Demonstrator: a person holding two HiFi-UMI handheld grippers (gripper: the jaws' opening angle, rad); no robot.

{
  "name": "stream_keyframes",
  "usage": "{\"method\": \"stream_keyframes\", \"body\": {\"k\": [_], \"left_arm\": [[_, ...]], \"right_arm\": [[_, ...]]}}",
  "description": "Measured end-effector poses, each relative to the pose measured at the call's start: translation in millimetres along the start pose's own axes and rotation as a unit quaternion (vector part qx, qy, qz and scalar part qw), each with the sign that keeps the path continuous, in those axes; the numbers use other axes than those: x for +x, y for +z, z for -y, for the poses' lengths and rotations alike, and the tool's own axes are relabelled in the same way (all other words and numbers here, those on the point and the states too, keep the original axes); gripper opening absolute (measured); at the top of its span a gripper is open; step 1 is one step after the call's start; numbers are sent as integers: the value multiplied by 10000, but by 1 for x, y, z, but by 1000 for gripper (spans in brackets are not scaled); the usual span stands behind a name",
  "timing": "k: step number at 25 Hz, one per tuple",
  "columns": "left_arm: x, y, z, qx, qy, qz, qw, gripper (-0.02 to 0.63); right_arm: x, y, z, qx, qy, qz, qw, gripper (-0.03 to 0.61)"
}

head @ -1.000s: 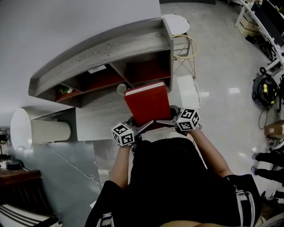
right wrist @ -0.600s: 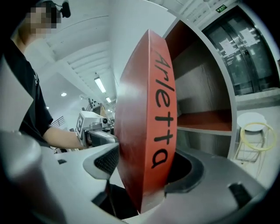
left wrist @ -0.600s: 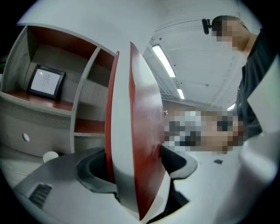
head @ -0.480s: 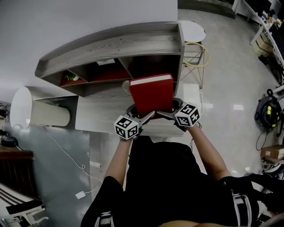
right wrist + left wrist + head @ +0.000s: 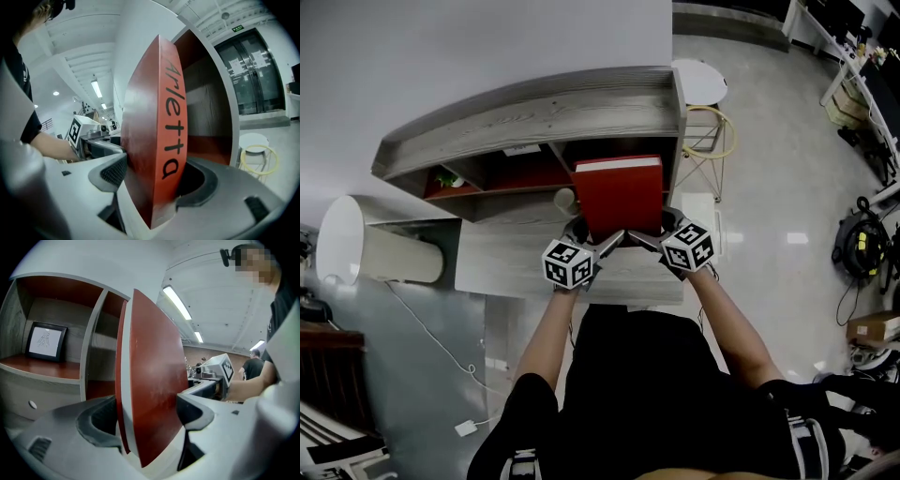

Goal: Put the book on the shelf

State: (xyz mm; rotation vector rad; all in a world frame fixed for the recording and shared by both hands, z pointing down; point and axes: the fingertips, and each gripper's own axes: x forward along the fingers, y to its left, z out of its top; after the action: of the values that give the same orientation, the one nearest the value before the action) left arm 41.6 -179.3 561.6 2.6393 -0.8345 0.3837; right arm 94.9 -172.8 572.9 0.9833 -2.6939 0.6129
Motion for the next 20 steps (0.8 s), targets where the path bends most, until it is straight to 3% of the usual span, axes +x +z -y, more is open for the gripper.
{"method": "stream_keyframes", "body": {"k": [20], "left_arm": [[49, 28, -74, 80, 201, -391, 9990, 357]], "right_arm": [[49, 34, 68, -198, -731, 1, 9971, 333]]}}
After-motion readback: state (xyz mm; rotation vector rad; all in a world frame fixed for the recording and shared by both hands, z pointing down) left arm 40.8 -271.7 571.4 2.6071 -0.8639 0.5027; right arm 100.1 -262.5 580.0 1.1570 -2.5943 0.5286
